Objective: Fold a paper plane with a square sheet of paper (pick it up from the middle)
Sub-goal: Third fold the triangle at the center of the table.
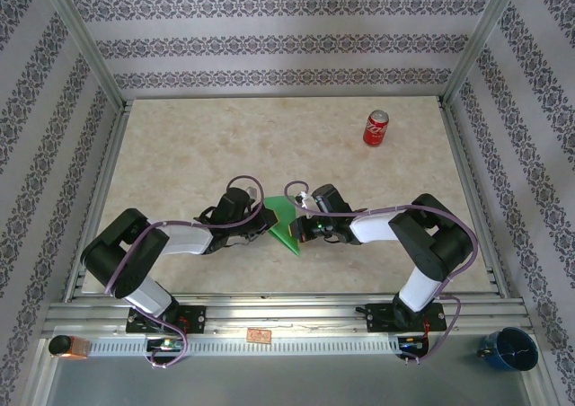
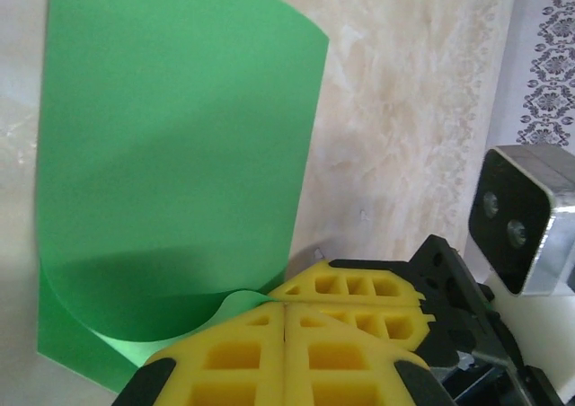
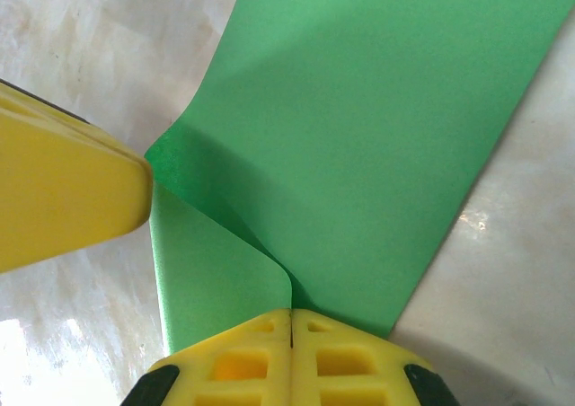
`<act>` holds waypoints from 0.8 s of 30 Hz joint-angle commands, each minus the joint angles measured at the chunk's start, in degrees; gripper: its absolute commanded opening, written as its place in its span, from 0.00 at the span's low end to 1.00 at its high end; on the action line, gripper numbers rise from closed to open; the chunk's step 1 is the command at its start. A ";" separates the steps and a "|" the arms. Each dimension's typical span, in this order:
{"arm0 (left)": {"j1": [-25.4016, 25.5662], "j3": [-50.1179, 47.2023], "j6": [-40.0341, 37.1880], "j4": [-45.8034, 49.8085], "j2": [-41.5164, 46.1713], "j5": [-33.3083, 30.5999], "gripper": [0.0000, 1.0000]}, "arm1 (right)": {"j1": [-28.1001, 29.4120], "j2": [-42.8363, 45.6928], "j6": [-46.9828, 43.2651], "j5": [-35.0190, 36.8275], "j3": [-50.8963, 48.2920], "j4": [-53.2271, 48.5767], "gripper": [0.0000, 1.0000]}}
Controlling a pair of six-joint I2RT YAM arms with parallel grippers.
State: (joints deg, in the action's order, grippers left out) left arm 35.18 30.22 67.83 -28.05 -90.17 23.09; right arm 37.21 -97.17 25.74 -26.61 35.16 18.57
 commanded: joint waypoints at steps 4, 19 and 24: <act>1.03 -0.26 0.51 0.28 1.20 1.55 0.00 | -0.47 -1.96 -0.98 2.26 -0.09 -1.25 0.00; 2.97 1.37 0.36 5.64 -0.26 -0.12 0.00 | -0.43 -1.45 -1.41 2.88 0.09 -2.41 0.00; 2.97 1.42 0.29 5.90 -1.57 -0.30 0.00 | -0.39 -1.57 -1.42 2.80 0.43 -2.62 0.00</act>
State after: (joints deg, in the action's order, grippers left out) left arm 37.56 30.98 67.85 -23.35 -90.65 23.53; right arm 37.21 -97.14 25.52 -26.57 35.16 18.41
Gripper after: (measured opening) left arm 0.051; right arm 0.064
